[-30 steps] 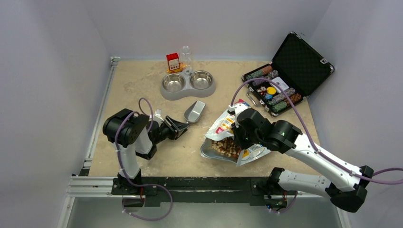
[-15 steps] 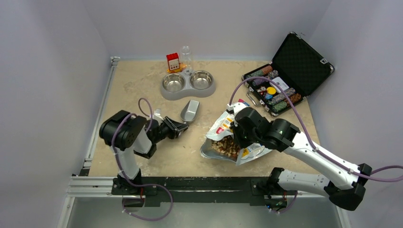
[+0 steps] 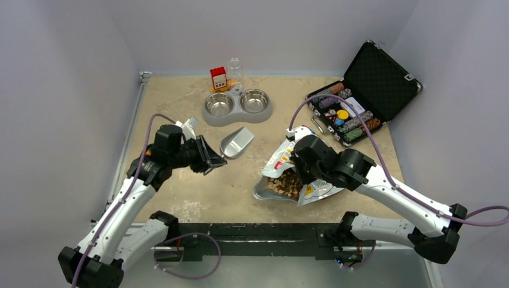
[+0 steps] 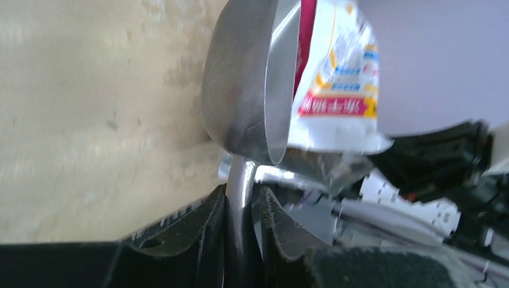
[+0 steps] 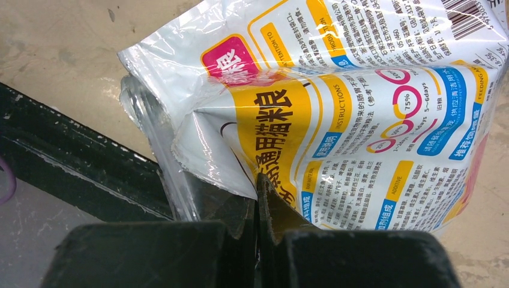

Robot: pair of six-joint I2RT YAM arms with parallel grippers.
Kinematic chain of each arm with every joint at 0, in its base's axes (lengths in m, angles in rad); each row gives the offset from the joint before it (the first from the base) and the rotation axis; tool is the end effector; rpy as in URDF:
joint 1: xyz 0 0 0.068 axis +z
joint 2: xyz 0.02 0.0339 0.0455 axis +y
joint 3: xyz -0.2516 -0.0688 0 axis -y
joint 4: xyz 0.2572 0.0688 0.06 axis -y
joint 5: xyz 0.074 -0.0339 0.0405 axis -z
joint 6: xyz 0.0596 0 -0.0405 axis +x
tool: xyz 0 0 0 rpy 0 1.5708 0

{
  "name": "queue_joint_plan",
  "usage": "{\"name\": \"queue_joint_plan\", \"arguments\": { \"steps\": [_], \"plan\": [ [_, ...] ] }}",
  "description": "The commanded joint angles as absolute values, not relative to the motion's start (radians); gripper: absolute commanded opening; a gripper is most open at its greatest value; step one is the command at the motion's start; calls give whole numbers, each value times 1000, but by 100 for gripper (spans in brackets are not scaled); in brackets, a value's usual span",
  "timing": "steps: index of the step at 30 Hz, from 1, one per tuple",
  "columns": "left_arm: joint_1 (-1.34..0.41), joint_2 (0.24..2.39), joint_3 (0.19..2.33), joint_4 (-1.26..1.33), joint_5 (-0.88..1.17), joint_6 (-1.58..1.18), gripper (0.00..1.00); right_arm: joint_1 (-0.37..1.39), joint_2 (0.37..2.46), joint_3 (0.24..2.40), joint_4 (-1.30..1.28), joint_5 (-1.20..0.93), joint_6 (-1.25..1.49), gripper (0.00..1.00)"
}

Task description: Serve the pet food

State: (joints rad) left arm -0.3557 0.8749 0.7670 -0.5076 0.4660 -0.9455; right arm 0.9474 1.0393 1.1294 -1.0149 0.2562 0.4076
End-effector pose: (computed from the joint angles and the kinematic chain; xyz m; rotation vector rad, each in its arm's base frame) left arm 0.2014 -0.1034 0.2651 -0.4112 2.3574 -1.1931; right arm 0.1422 0.1718 0.3082 -0.5561 2.4095 0.2704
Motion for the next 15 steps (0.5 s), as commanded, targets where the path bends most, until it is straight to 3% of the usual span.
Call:
{"name": "queue_joint_plan", "arguments": {
  "steps": [1,7,15],
  "plan": [
    [-414,829,927,-1218,555,-762,0,946,1033,1179,-881,324,416,0],
    [-521,860,1140,-1551,502,-685,0,946,1043,1184,-846,298,399,0],
    [-679,968,1229,-1393,553,-777,0,950,1062,1221,-828,287,375,0]
  ]
}}
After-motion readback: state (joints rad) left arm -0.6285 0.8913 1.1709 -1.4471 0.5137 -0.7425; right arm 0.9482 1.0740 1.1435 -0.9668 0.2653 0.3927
